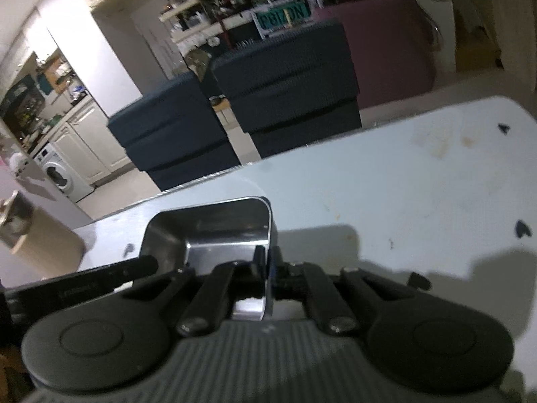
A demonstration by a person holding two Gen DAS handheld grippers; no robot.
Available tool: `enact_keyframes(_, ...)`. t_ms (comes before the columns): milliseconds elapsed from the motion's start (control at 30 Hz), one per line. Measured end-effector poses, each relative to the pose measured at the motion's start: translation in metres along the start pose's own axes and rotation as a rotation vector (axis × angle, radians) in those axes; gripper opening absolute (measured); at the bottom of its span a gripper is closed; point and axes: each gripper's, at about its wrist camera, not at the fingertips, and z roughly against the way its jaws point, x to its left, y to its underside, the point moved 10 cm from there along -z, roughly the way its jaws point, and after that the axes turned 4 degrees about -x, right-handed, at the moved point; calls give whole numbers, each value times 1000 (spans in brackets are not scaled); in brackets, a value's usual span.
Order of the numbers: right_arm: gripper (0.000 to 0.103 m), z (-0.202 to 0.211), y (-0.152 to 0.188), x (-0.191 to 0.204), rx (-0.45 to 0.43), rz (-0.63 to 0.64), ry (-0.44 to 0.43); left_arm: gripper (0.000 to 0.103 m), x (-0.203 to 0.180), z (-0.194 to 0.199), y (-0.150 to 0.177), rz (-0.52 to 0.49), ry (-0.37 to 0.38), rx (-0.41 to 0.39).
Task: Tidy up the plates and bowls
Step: 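Lift the second steel tray with both grippers and carry it beside the oval bowl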
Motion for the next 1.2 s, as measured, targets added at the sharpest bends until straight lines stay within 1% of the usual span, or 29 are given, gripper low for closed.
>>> enact_keyframes(167, 3, 49, 5, -2, -28, 4, -12, 2, -26, 37, 12, -10, 6, -21)
enact_keyframes(300, 3, 83, 15, -7, -48, 17, -12, 2, -45, 59, 31, 0, 7, -30)
enact_keyframes(367, 3, 98, 21, -9, -57, 36, -10, 2, -56, 69, 43, -9, 9, -29)
enact_keyframes(500, 3, 126, 33, -22, -66, 30, -16, 2, -77, 80, 60, -15, 28, -19)
enact_keyframes(567, 3, 138, 39, -30, -75, 36, -9, 2, -88, 83, 69, -40, 31, -21)
enact_keyframes(667, 3, 150, 52, -43, -77, 48, 6, 3, -106, 81, 82, -67, 40, -8)
enact_keyframes(733, 3, 160, 64, -57, -72, 31, 12, 3, -116, 77, 93, -77, 48, 6)
enact_keyframes(833, 3, 164, 72, -77, -63, -4, 17, 3, -131, 69, 106, -88, 63, 25)
enact_keyframes(1033, 3, 171, 84, -112, -51, -43, 76, 3, -154, 49, 136, -84, 87, 76)
enact_keyframes(1200, 3, 172, 93, -132, -32, -36, 129, 4, -164, 34, 145, -96, 88, 96)
